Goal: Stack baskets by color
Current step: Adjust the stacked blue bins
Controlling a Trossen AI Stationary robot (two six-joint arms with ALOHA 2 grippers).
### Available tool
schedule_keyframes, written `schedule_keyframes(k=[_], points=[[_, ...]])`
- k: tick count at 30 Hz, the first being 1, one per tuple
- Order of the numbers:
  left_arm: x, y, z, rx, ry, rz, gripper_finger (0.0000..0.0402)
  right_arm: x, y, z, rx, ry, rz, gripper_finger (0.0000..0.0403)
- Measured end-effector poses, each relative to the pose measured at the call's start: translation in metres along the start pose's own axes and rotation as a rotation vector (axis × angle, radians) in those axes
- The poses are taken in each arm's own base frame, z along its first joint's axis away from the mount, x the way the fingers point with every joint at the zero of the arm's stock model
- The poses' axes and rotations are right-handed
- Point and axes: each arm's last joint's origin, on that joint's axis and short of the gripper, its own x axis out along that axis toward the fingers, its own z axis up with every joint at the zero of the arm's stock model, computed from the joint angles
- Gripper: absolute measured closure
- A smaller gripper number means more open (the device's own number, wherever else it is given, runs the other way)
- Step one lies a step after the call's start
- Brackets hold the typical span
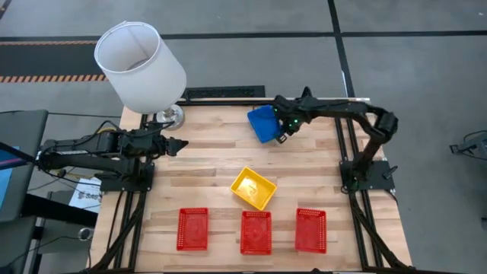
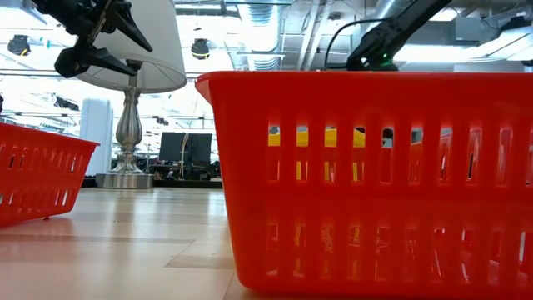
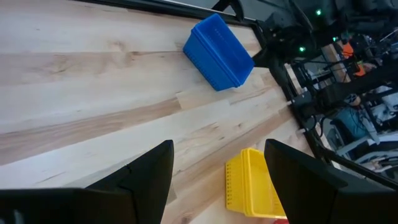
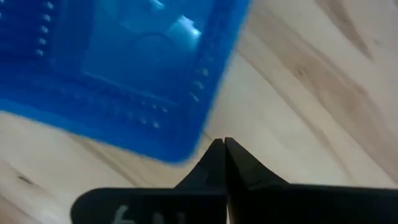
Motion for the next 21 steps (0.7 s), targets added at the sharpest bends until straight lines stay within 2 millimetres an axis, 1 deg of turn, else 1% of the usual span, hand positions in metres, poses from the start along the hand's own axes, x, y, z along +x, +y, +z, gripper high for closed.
schedule_keyframes(k=[5, 9, 12, 16, 19, 21], points=[[0.0, 0.0, 0.0, 0.015, 0.008, -0.003, 0.0161, 0.005, 0.017, 0.018, -0.026, -0.021, 0.045, 0.0392], [0.0, 0.0, 0.0, 0.029, 0.013, -0.005, 0.0161, 0.006, 0.038, 0.038, -0.064, -0.067, 0.112, 0.0399], [0.0, 0.0, -0.001, 0.032, 0.017, -0.005, 0.0161, 0.01, 0.048, 0.055, -0.087, -0.089, 0.121, 0.0397], [0.0, 0.001, -0.001, 0.043, 0.021, 0.001, 0.0161, 0.016, 0.047, 0.076, -0.106, -0.111, 0.119, 0.0393], [0.0, 0.001, -0.001, 0.05, 0.022, 0.002, 0.0161, 0.019, 0.04, 0.088, -0.09, -0.105, 0.108, 0.0397], [0.0, 0.001, -0.001, 0.052, 0.026, 0.003, 0.0161, 0.017, 0.034, 0.094, -0.075, -0.106, 0.104, 0.0398]])
